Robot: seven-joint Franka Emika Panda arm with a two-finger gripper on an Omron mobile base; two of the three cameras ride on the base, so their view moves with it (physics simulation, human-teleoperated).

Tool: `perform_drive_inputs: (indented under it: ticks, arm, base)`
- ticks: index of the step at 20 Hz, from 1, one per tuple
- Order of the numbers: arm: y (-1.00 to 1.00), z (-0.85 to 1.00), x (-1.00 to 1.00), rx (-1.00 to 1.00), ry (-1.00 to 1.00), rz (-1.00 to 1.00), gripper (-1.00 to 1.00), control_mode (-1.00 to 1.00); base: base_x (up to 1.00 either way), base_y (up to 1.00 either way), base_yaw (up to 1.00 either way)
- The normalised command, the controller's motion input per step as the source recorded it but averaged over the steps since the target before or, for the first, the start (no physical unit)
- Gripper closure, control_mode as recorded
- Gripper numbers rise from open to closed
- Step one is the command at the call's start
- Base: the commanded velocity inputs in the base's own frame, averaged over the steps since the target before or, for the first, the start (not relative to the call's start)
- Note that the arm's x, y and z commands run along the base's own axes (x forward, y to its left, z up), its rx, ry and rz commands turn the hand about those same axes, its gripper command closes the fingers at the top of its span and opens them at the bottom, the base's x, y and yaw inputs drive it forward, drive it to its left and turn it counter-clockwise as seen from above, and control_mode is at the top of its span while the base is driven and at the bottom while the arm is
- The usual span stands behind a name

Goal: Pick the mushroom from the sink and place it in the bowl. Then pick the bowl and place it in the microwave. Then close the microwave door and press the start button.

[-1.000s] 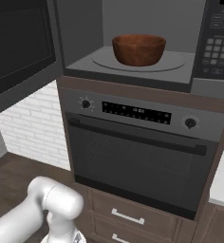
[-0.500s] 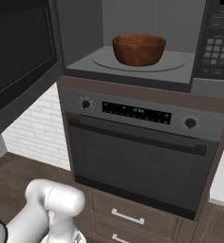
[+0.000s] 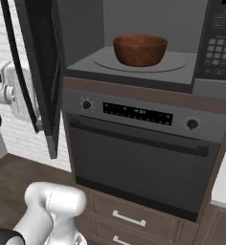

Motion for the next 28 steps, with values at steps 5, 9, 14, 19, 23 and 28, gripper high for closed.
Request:
perform_drive_inputs:
  ticks: [5,9,14,19,23,28]
  arm:
    - [-1.00,0.04,0.96,0.01,-0.07,0.02,-1.00,-1.00]
    - [-0.99,-0.01,1.00,0.02,0.00,0.07,-1.00,-1.00]
    - [-0.53,-0.23,1.00,0.00,0.00,0.12,-1.00,-1.00]
    - [-0.25,-0.09,1.00,0.00,0.02,0.05,-1.00,-1.00]
    - [-0.33,-0.01,1.00,0.00,0.07,0.04,-1.00,-1.00]
    - [-0.52,0.00,0.93,0.04,0.01,0.16,-1.00,-1.00]
  base:
    - [0.00,0.00,0.00]
    - [0.00,0.00,0.00]
    - [0.00,0.00,0.00]
    - [0.00,0.00,0.00]
    - [0.00,0.00,0.00]
    - [0.00,0.00,0.00]
